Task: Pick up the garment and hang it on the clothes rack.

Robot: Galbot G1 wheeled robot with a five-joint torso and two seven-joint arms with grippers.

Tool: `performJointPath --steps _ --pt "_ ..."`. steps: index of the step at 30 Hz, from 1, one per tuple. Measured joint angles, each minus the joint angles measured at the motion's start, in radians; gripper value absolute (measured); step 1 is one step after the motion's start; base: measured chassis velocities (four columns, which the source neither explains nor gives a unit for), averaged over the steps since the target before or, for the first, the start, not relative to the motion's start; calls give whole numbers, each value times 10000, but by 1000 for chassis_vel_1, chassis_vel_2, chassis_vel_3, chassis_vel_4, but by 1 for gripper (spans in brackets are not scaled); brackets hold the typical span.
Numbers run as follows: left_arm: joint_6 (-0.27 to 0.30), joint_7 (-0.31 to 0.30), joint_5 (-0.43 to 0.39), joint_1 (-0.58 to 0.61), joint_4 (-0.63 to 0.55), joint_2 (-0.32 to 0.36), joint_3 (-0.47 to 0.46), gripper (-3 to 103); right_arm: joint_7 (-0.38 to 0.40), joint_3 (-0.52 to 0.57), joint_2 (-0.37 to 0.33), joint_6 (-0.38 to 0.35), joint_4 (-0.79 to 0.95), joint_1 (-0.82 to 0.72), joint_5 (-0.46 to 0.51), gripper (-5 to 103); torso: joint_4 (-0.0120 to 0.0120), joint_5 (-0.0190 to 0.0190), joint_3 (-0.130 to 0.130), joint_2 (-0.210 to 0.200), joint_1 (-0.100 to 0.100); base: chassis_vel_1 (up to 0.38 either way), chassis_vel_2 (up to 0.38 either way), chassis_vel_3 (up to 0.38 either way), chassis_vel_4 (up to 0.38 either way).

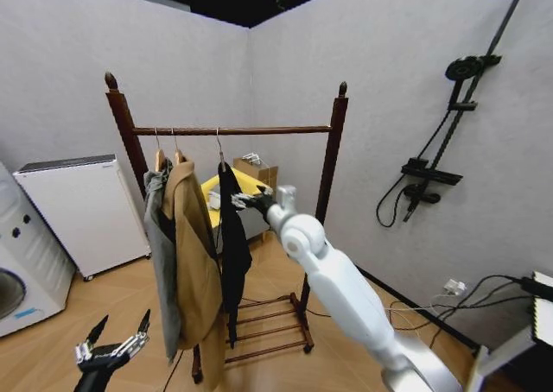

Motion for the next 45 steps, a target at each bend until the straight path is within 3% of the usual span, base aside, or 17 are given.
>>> performJointPath --steps 2,5,7,8,16,27,45 --pt "0 0 0 -1 0 0 0 100 -155 283 -12 66 107 -365 -281 100 1 -2 0 0 0 0 0 0 0" --pt "0 2 0 0 0 -1 0 100 -689 1451 25 724 309 -2033 -1652 100 6 -1 0 0 0 0 0 0 0" --pt "0 -1 0 0 0 0 0 100 -766 1648 51 831 317 -2303 -1873 100 3 0 1 0 0 0 0 0 0" --pt "0 2 1 0 0 0 0 100 -944 2190 120 1188 343 -3044 -2428 100 3 -1 0 0 0 0 0 0 0" --pt "0 1 0 0 0 -1 0 100 -1543 3017 229 2207 213 -4189 -3347 100 7 -3 0 0 1 0 0 0 0" --pt "0 1 0 0 0 0 0 100 -1563 3625 408 2674 765 -5192 -3336 100 4 -4 1 0 2 0 0 0 0" --pt "0 1 0 0 0 -1 0 100 -1558 4042 214 2728 1365 -5280 -2681 100 5 -3 1 -2 2 -13 -50 -52 -12"
